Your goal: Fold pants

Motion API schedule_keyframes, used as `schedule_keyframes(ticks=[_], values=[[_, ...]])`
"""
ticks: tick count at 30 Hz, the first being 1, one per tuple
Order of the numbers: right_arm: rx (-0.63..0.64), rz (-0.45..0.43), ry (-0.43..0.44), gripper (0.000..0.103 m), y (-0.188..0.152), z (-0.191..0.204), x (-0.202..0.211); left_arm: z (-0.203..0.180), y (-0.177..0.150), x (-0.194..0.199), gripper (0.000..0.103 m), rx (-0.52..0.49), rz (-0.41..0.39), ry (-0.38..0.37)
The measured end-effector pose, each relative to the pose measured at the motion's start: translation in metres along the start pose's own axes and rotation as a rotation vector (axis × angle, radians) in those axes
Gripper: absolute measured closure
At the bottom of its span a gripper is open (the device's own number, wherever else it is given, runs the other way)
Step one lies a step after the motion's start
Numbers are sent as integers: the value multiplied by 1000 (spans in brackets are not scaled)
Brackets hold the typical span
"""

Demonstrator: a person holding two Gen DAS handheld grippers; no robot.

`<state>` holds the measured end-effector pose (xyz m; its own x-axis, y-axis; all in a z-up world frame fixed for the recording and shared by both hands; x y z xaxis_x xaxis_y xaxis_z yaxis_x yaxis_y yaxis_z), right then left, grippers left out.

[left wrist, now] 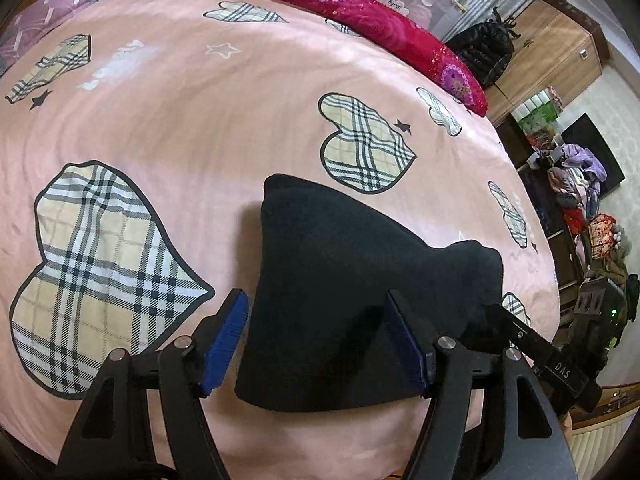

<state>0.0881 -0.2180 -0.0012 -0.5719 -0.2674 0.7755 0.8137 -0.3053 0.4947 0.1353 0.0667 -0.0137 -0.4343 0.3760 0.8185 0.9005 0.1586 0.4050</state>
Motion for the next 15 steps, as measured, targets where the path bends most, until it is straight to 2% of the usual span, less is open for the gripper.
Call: schedule_keyframes(ticks=[15], values=[[15, 36, -41, 22, -11, -15, -10, 3, 0, -32, 30, -20, 58, 40]])
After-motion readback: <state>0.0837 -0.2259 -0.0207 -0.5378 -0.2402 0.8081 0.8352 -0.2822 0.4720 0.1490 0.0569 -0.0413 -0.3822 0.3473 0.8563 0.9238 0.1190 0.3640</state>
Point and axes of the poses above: each gripper's, at about its wrist camera, not at the fingertips, and x roughly against the way its jaws point, z to its left, y to its top, the point moved 1 cm from there along -x, roughly the way its jaws point, and after that the axes turned 2 degrees about -x, right-handed, at the moved point
